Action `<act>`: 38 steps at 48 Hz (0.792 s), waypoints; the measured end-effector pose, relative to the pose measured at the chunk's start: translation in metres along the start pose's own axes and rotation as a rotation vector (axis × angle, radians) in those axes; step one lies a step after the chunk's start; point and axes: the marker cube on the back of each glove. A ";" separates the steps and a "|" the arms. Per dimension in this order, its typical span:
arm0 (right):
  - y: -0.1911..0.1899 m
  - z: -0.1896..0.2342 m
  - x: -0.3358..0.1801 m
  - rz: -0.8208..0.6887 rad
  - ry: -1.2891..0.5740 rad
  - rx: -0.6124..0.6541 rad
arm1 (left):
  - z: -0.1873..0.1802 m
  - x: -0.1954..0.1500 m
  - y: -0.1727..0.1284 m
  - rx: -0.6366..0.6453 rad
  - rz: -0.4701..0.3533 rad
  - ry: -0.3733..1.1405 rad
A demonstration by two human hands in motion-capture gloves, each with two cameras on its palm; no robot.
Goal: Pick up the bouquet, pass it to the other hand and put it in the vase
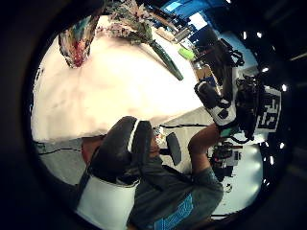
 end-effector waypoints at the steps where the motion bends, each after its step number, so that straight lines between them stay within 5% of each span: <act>1: 0.000 0.000 0.000 0.000 0.001 0.002 | 0.000 0.000 0.000 0.001 0.001 0.001; 38: 0.001 0.000 0.007 -0.019 0.034 0.003 | -0.001 -0.001 -0.003 0.058 0.007 0.015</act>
